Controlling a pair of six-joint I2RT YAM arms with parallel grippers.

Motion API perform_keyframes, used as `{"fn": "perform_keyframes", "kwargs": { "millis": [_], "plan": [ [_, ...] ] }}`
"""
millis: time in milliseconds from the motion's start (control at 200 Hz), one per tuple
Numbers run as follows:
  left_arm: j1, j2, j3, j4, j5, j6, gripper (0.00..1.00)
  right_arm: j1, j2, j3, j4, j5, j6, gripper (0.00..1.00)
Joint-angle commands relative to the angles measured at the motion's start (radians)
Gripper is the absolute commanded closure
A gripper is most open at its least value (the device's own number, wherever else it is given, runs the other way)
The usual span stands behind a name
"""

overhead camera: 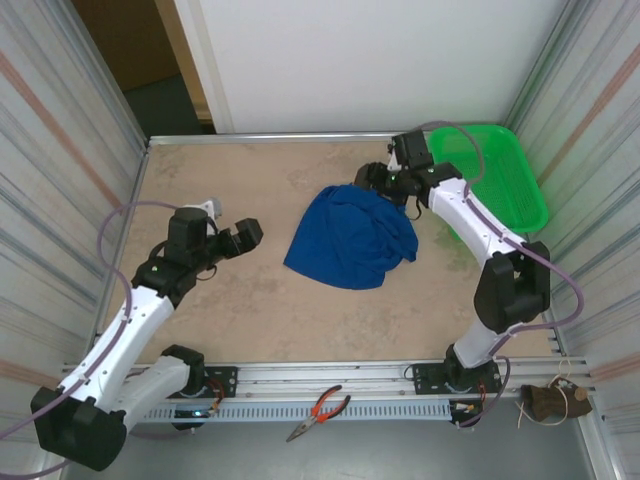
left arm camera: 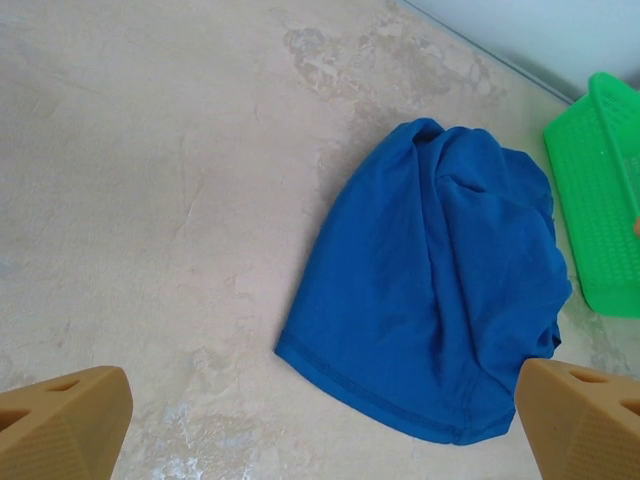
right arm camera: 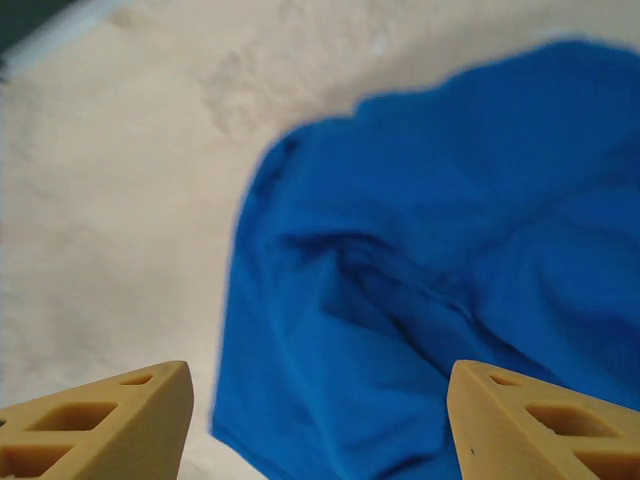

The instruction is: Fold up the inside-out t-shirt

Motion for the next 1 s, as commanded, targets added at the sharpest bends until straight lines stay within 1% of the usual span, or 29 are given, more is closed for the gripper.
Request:
{"fn": "perform_keyframes", "kwargs": {
  "millis": [0,60,170,281,356,391,431,576,676,771,877,992],
  "plan": [
    [-0.004,0.026,-0.029,0.022,0.029,-0.03,0.01,0.12,-0.061,-0.078,-0.041,0.152,-0.06,0.34],
    [-0.012,0.058,-0.04,0.05,0.047,-0.04,0.01,0.163,-0.086,-0.161,-0.032,0.196,-0.043,0.34],
    [-0.053,0.151,-0.035,0.092,0.052,-0.021,0.01,0.188,-0.144,-0.304,-0.003,0.199,0.014,0.34],
    [-0.109,0.296,0.027,0.113,0.064,0.037,0.1,0.179,-0.225,-0.416,0.005,0.226,0.059,0.33],
    [-0.153,0.411,0.095,0.101,0.046,0.09,0.16,0.15,-0.281,-0.47,0.005,0.221,0.078,0.32],
    [-0.167,0.472,0.134,0.088,0.039,0.113,0.2,0.129,-0.306,-0.493,0.005,0.209,0.084,0.31],
    [-0.181,0.534,0.177,0.068,0.023,0.137,0.21,0.104,-0.331,-0.518,0.011,0.19,0.088,0.31],
    [-0.2,0.703,0.276,0.036,-0.075,0.186,0.21,0.019,-0.382,-0.592,0.057,0.084,0.083,0.29],
    [-0.2,0.792,0.32,0.031,-0.086,0.215,0.22,0.002,-0.376,-0.624,0.097,0.013,0.069,0.29],
    [-0.2,0.858,0.352,0.026,-0.053,0.227,0.3,0.002,-0.347,-0.639,0.123,-0.026,0.061,0.3],
    [-0.206,0.884,0.352,0.044,-0.036,0.22,0.4,0.002,-0.303,-0.65,0.152,-0.052,0.059,0.32],
    [-0.207,0.896,0.336,0.07,-0.017,0.208,0.55,0.009,-0.25,-0.659,0.191,-0.08,0.062,0.36]
  ]
}}
